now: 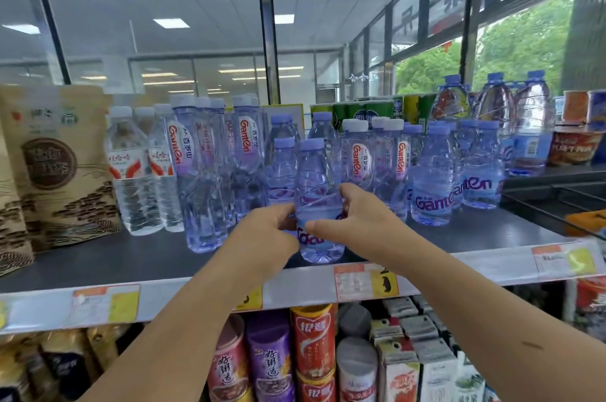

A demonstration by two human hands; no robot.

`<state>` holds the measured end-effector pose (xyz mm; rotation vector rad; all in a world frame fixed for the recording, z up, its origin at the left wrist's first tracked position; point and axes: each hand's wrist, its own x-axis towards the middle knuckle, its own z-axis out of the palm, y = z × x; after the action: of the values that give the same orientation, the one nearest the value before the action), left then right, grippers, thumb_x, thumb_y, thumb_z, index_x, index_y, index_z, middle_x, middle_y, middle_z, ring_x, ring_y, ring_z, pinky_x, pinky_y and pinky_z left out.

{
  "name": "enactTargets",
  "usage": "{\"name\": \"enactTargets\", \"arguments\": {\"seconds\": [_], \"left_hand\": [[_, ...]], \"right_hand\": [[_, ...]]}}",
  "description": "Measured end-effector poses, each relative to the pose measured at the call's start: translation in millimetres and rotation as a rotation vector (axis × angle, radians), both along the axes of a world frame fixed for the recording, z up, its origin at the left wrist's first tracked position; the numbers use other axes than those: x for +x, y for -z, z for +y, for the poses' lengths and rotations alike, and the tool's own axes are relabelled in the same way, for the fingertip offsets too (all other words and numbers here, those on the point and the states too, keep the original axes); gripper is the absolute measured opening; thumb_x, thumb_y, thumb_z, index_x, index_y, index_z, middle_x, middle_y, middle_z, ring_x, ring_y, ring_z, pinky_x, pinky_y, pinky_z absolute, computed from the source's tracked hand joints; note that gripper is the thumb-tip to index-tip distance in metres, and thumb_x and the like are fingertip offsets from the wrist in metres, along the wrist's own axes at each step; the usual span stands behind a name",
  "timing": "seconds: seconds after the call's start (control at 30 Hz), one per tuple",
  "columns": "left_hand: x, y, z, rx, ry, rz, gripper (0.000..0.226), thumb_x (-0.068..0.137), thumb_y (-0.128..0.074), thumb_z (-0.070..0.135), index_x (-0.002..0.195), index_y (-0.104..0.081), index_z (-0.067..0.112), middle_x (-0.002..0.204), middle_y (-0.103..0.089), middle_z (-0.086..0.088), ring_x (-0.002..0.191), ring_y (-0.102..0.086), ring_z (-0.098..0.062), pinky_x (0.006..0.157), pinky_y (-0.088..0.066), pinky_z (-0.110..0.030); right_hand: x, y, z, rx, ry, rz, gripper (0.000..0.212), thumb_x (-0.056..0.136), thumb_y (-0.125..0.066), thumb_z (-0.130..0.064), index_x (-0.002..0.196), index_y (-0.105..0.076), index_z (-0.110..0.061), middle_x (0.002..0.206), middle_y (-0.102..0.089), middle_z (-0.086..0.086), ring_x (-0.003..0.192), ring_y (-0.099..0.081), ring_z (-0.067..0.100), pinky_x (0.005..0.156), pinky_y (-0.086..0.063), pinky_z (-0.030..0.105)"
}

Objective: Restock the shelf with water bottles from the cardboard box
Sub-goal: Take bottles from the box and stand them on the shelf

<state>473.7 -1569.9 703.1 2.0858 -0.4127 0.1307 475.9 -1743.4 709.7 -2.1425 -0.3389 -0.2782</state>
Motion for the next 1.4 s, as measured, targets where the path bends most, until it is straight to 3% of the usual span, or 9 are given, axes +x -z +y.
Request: {"name": "enactTargets", "arguments": {"seconds": [0.1,0.27,0.43,0.6,0.73,0.8,0.97,1.2,1.4], "left_hand": [[4,2,-1,0.007,-0.001,-0.009,0.059,0.084,-0.052,-0.005,0.089,-0.068,0.052,0.095,-0.074,0.017,0.048,-0.048,-0.004,0.053,-0.040,-0.026],[10,8,-1,-0.018,-0.055,-0.007,0.063,0.082,-0.057,-0.005,0.082,-0.065,0.057,0.093,-0.074,0.021,0.090,-0.070,-0.020,0.081,-0.058,-0.046],[7,3,-8,0.010,-0.036,0.003,0.066,0.083,-0.054,-0.007,0.078,-0.066,0.058,0.088,-0.076,0.016,0.056,-0.053,-0.017,0.052,-0.042,-0.029],[4,-2,-34,0.114,0.018,0.011,0.063,0.078,-0.055,0.002,0.090,-0.064,0.063,0.094,-0.075,0.017,0.094,-0.069,-0.028,0.087,-0.056,-0.051],[5,-2,-58,0.138,0.005,0.005,0.063,0.084,-0.056,0.004,0.135,-0.053,0.042,0.123,-0.066,0.012,0.102,-0.065,-0.014,0.088,-0.056,-0.042],[4,-3,-74,0.148,0.004,-0.016,0.064,0.087,-0.056,0.004,0.142,-0.047,0.034,0.131,-0.062,0.008,0.108,-0.061,-0.010,0.083,-0.054,-0.031],[-6,-12,-130,0.238,0.062,-0.127,0.053,0.091,-0.055,0.009,0.138,-0.051,0.033,0.124,-0.059,0.012,0.107,-0.054,-0.006,0.069,-0.041,-0.010],[-11,-9,-199,0.301,0.080,-0.167,0.046,0.093,-0.058,0.017,0.136,-0.055,0.034,0.126,-0.060,0.016,0.108,-0.055,-0.004,0.077,-0.046,-0.017],[-6,0,-216,0.331,0.013,-0.150,0.045,0.089,-0.063,0.017,0.130,-0.061,0.035,0.123,-0.065,0.015,0.112,-0.060,-0.004,0.102,-0.046,-0.031]], "right_hand": [[5,2,-4,0.002,-0.005,0.031,0.061,0.077,-0.080,-0.040,0.128,-0.050,-0.023,0.110,-0.069,-0.003,0.097,-0.069,0.017,0.092,-0.056,0.044],[6,4,-11,-0.047,-0.010,0.069,0.102,0.060,-0.081,-0.057,0.145,-0.033,-0.027,0.127,-0.061,-0.003,0.103,-0.066,0.015,0.093,-0.055,0.040],[7,5,-19,-0.010,-0.003,0.063,0.070,0.064,-0.086,-0.040,0.123,-0.049,-0.028,0.112,-0.069,-0.001,0.096,-0.070,0.020,0.089,-0.057,0.045],[1,5,-47,0.020,0.017,0.048,0.061,0.065,-0.086,-0.037,0.114,-0.051,-0.030,0.109,-0.070,-0.004,0.097,-0.069,0.017,0.090,-0.057,0.045],[-7,6,-78,0.008,0.076,0.019,0.061,0.061,-0.082,-0.045,0.110,-0.050,-0.026,0.110,-0.069,-0.002,0.097,-0.069,0.020,0.085,-0.057,0.048],[-14,5,-98,-0.013,0.117,0.006,0.058,0.070,-0.083,-0.040,0.114,-0.047,-0.026,0.110,-0.067,-0.003,0.096,-0.068,0.017,0.084,-0.057,0.045],[-29,3,-158,-0.070,0.207,-0.022,0.072,0.078,-0.080,-0.040,0.136,-0.041,-0.022,0.104,-0.062,-0.011,0.081,-0.063,0.004,0.065,-0.052,0.028],[-29,-2,-238,-0.088,0.254,0.019,0.058,0.076,-0.082,-0.041,0.115,-0.039,-0.036,0.101,-0.063,-0.009,0.092,-0.065,0.014,0.085,-0.057,0.046],[1,-5,-259,-0.173,0.285,-0.021,0.064,0.069,-0.083,-0.049,0.122,-0.054,-0.030,0.109,-0.070,-0.009,0.093,-0.067,0.012,0.087,-0.056,0.036]]}}
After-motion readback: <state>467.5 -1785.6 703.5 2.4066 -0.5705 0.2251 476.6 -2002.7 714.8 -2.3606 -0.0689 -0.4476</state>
